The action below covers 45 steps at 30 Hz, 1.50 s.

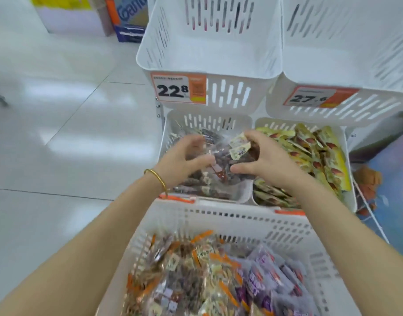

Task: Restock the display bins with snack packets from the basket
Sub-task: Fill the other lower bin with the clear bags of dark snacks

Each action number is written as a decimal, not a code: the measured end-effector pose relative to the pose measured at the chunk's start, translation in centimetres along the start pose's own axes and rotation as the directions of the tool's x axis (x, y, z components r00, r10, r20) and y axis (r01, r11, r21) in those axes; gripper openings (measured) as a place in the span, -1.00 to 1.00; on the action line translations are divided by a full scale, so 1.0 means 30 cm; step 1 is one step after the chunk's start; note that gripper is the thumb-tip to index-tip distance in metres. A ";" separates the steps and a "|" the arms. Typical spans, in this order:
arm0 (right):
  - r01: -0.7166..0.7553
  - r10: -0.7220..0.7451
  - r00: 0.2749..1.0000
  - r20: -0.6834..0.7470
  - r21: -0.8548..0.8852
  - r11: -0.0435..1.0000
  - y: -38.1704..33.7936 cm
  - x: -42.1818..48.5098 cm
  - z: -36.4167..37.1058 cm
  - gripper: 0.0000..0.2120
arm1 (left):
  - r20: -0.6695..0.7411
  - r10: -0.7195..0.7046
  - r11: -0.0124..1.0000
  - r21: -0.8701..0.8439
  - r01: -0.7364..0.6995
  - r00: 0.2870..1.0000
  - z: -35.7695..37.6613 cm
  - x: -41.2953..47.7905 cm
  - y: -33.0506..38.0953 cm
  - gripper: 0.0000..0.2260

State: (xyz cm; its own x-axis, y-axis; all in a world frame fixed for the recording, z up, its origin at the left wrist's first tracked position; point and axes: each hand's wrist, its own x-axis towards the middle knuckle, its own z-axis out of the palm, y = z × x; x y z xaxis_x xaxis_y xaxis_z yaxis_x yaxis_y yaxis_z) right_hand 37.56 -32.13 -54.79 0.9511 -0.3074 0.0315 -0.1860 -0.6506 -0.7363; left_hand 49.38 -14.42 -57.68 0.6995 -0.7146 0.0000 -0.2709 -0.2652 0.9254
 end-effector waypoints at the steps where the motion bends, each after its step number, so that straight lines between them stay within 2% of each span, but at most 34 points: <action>1: 0.053 -0.072 0.994 -0.082 -0.212 0.976 0.008 0.035 0.009 -0.48 | -0.078 0.001 0.998 0.057 0.003 0.997 -0.024 0.055 -0.024 -0.62; 3: 0.120 -0.252 0.955 -0.156 -0.576 0.809 0.034 0.096 0.047 -0.47 | -0.160 0.044 0.938 0.346 0.014 0.986 -0.078 0.169 -0.092 -0.63; 4: 0.134 -0.315 0.937 -0.153 -0.676 0.725 0.051 0.122 0.075 -0.47 | -0.126 0.092 0.848 0.530 -0.011 0.988 -0.098 0.223 -0.132 -0.62; 6: 0.163 -0.426 0.890 -0.159 -0.764 0.625 0.094 0.182 0.134 -0.50 | 0.046 0.126 0.553 0.826 -0.109 0.991 -0.121 0.320 -0.211 -0.57; 8: 0.175 -0.505 0.846 -0.171 -0.805 0.567 0.124 0.241 0.181 -0.56 | 0.147 0.060 0.252 0.955 -0.157 0.987 -0.122 0.388 -0.273 -0.53; 9: 0.176 -0.525 0.832 -0.177 -0.813 0.554 0.128 0.268 0.199 -0.56 | 0.146 0.024 0.161 0.976 -0.148 0.989 -0.122 0.406 -0.294 -0.52; 12: 0.182 -0.561 0.811 -0.167 -0.839 0.513 0.119 0.322 0.242 -0.49 | 0.112 0.002 0.064 0.992 -0.112 0.994 -0.123 0.409 -0.338 -0.53; 16: 0.191 -0.627 0.764 -0.153 -0.874 0.446 0.108 0.362 0.294 -0.59 | 0.079 0.050 0.096 0.992 -0.083 0.996 -0.115 0.359 -0.339 -0.57; 19: 0.161 -0.643 0.735 -0.217 -0.865 0.476 0.097 0.393 0.344 -0.63 | 0.029 0.100 0.226 0.973 -0.051 0.995 -0.112 0.341 -0.340 -0.60; 20: 0.152 -0.639 0.731 -0.239 -0.856 0.494 0.091 0.406 0.362 -0.63 | 0.001 0.142 0.312 0.949 -0.045 0.990 -0.115 0.338 -0.351 -0.62; 21: 0.139 -0.628 0.733 -0.262 -0.846 0.515 0.083 0.419 0.379 -0.61 | -0.051 0.199 0.439 0.897 -0.042 0.979 -0.119 0.336 -0.365 -0.65; 23: 0.128 -0.580 0.768 -0.273 -0.821 0.556 0.069 0.453 0.415 -0.56 | -0.202 0.280 0.722 0.689 -0.068 0.938 -0.128 0.331 -0.394 -0.69; 24: 0.123 -0.545 0.797 -0.262 -0.812 0.571 0.061 0.469 0.433 -0.54 | -0.265 0.284 0.819 0.567 -0.089 0.922 -0.128 0.330 -0.404 -0.70; 25: 0.113 -0.509 0.824 -0.250 -0.808 0.579 0.052 0.482 0.449 -0.50 | -0.299 0.281 0.864 0.492 -0.105 0.912 -0.124 0.328 -0.407 -0.70; 28: 0.065 -0.435 0.865 -0.249 -0.804 0.591 0.043 0.492 0.465 -0.42 | -0.308 0.295 0.885 0.446 -0.136 0.905 -0.107 0.323 -0.416 -0.67; 30: 0.095 -0.432 0.866 -0.250 -0.768 0.634 0.061 0.486 0.453 -0.37 | -0.299 0.327 0.877 0.448 -0.170 0.897 -0.105 0.314 -0.415 -0.62; 32: 0.139 -0.456 0.852 -0.257 -0.729 0.670 0.091 0.473 0.432 -0.43 | -0.289 0.352 0.869 0.455 -0.196 0.890 -0.105 0.304 -0.405 -0.56; 34: 0.185 -0.482 0.848 -0.220 -0.729 0.659 0.122 0.456 0.417 -0.44 | -0.267 0.362 0.848 0.493 -0.196 0.893 -0.100 0.297 -0.379 -0.50; 38: 0.238 -0.445 0.883 -0.147 -0.678 0.695 0.163 0.418 0.393 -0.20 | -0.205 0.339 0.797 0.581 -0.164 0.918 -0.089 0.324 -0.331 -0.43; 42: 0.315 -0.516 0.840 -0.167 -0.624 0.715 0.209 0.360 0.358 -0.27 | -0.107 0.308 0.689 0.710 -0.145 0.945 -0.092 0.368 -0.335 -0.28; 45: 0.270 -0.493 0.833 -0.250 -0.595 0.757 0.238 0.309 0.330 -0.37 | -0.083 0.241 0.640 0.763 -0.094 0.967 -0.088 0.411 -0.303 -0.26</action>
State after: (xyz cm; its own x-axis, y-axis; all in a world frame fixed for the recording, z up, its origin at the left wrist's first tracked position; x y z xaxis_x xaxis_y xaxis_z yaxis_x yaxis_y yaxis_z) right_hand 47.50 -32.75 -66.44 0.8226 -0.1089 0.5580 -0.0313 -0.9887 -0.1467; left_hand 62.21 -19.10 -65.09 0.6662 -0.7010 0.2545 -0.7433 -0.5965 0.3026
